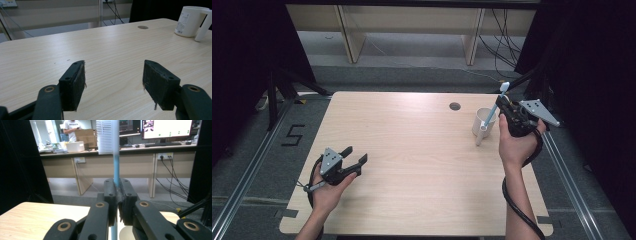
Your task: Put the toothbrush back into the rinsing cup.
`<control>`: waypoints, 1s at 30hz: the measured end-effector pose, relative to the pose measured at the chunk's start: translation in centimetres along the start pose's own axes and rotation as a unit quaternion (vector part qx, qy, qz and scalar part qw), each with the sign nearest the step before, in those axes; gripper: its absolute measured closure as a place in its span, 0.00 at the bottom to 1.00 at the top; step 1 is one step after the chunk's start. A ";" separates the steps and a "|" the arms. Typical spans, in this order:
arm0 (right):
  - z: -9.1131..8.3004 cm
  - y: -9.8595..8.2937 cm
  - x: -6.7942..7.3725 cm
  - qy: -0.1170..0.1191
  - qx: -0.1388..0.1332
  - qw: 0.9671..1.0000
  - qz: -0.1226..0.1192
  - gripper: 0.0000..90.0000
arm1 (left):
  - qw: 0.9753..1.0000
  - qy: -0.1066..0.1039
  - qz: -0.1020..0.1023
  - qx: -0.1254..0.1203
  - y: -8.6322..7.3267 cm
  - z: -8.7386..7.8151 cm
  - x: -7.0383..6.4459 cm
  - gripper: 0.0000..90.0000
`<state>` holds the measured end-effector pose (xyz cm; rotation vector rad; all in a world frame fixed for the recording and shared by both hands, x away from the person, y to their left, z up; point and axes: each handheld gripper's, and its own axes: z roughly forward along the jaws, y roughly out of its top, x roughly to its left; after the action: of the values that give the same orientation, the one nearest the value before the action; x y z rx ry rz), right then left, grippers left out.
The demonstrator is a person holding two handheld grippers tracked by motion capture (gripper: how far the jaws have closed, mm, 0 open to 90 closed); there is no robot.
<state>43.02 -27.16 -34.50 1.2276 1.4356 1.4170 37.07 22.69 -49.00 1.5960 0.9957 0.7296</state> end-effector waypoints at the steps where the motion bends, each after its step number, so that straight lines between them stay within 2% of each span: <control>1: 0.1 0.0 0.0 -0.007 0.006 1.000 -0.002 0.96 | 1.000 0.001 -0.001 0.000 0.0 0.0 0.0 0.38; 2: 0.1 0.0 0.0 -0.007 0.006 1.000 -0.002 0.96 | 1.000 0.005 -0.001 0.007 0.1 -0.2 0.0 0.38; 3: 0.4 0.0 0.0 -0.004 -0.002 1.000 -0.002 0.96 | 1.000 0.005 0.000 0.007 0.1 -0.1 0.0 0.38; 7: 0.6 0.0 -0.1 -0.010 0.005 1.000 -0.005 0.96 | 1.000 0.006 -0.001 0.006 0.1 -0.1 0.0 0.38; 11: 0.8 0.0 -0.2 -0.009 -0.001 1.000 -0.007 0.96 | 1.000 0.005 -0.002 0.004 0.0 0.0 0.0 0.38; 14: 0.9 0.0 -0.2 -0.014 0.011 1.000 -0.003 0.96 | 1.000 0.006 -0.002 0.008 0.0 -0.1 0.0 0.38; 18: 1.2 -0.1 -0.3 -0.012 0.003 1.000 -0.011 0.96 | 1.000 0.006 -0.002 0.008 0.0 0.0 -0.1 0.38; 25: 1.6 -0.3 -0.3 -0.016 0.008 1.000 -0.011 0.96 | 1.000 0.007 -0.003 0.008 0.0 -0.1 0.0 0.38; 26: 1.7 -0.4 -0.5 -0.015 0.013 1.000 -0.019 0.96 | 1.000 0.007 -0.003 0.008 0.0 -0.1 0.0 0.38; 28: 1.8 -0.5 -0.4 -0.015 0.013 1.000 -0.016 0.96 | 1.000 0.005 -0.002 0.004 -0.1 0.1 0.0 0.38; 29: 1.9 -0.7 -0.4 -0.016 0.013 1.000 -0.007 0.96 | 1.000 0.004 -0.003 0.004 -0.1 0.1 0.0 0.38; 30: 1.9 -0.7 -0.4 -0.016 0.013 1.000 -0.007 0.96 | 1.000 0.007 -0.003 0.009 -0.1 0.0 0.0 0.38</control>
<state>44.83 -26.99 -35.38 1.2479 1.4419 1.3678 37.03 22.71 -49.09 1.6057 1.0186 0.7308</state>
